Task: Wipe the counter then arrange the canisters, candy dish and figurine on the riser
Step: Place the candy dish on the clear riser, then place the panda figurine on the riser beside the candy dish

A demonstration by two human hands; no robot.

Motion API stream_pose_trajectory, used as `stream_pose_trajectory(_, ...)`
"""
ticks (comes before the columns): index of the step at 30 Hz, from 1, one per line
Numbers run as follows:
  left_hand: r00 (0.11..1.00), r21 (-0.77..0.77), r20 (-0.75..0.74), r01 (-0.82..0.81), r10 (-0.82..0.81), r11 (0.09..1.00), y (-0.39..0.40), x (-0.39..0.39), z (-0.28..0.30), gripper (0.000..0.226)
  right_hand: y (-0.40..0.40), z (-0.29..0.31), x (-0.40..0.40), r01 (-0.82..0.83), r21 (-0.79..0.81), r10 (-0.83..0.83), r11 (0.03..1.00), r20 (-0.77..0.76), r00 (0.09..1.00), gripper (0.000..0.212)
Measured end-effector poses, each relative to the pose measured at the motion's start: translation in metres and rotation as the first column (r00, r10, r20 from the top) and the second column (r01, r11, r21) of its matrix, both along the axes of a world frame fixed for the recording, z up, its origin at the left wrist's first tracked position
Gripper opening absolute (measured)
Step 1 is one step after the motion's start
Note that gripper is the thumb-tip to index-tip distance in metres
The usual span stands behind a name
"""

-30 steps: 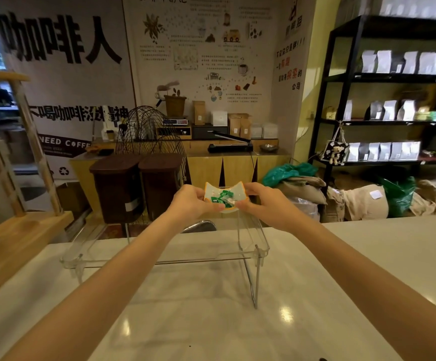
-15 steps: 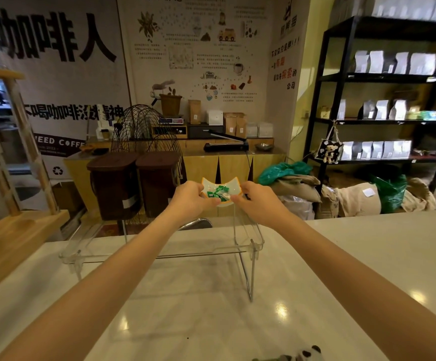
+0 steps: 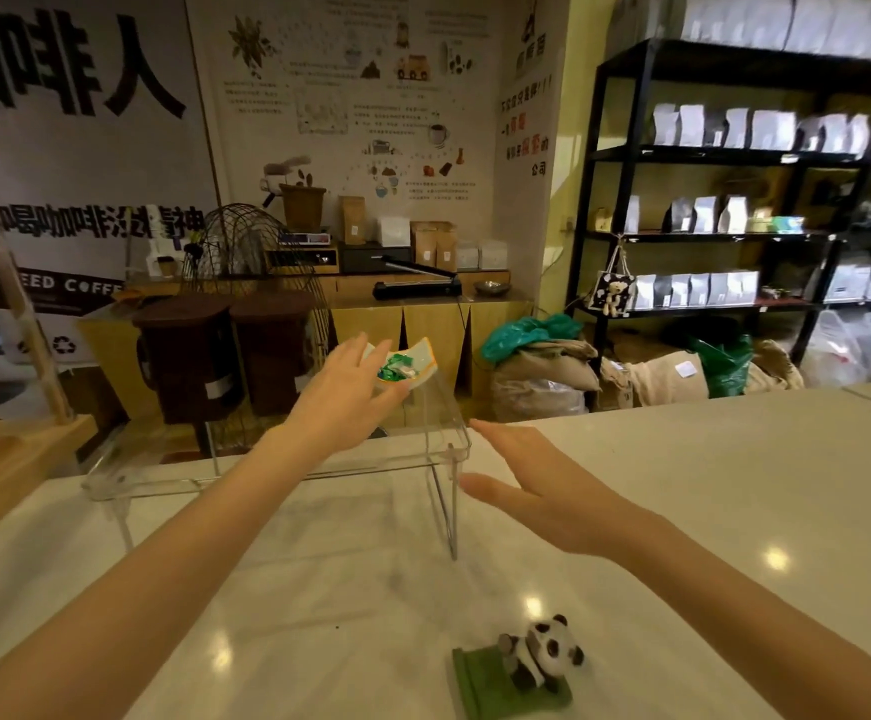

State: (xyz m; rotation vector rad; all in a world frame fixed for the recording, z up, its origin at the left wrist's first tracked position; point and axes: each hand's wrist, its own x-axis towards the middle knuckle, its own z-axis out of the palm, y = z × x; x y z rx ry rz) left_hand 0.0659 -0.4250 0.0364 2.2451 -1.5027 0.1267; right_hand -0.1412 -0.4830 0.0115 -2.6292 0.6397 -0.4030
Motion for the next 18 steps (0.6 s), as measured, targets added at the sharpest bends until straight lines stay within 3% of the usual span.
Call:
stream_pose_trajectory(5, 0.989, -0.141, 0.101, 0.122, -0.108, 0.983, 0.03, -0.047, -0.02, 0.065, 0.015, -0.025, -0.039, -0.024, 0.07, 0.029, 0.997, -0.078, 0.997, 0.072)
stream_pose_trajectory(12, 0.923, -0.106, 0.213, 0.347, -0.32, 0.932, 0.076, -0.099, -0.062, 0.07, 0.026, -0.056, -0.075, -0.054, 0.195, 0.086, 0.979, -0.161, 0.983, 0.075)
stream_pose_trajectory(18, 0.939, 0.095, 0.061, 0.332, -0.339, 0.938, 0.097, -0.124, -0.112, 0.078, 0.029, -0.082, -0.088, -0.072, 0.196, 0.076, 0.978, -0.016, 0.997, 0.061)
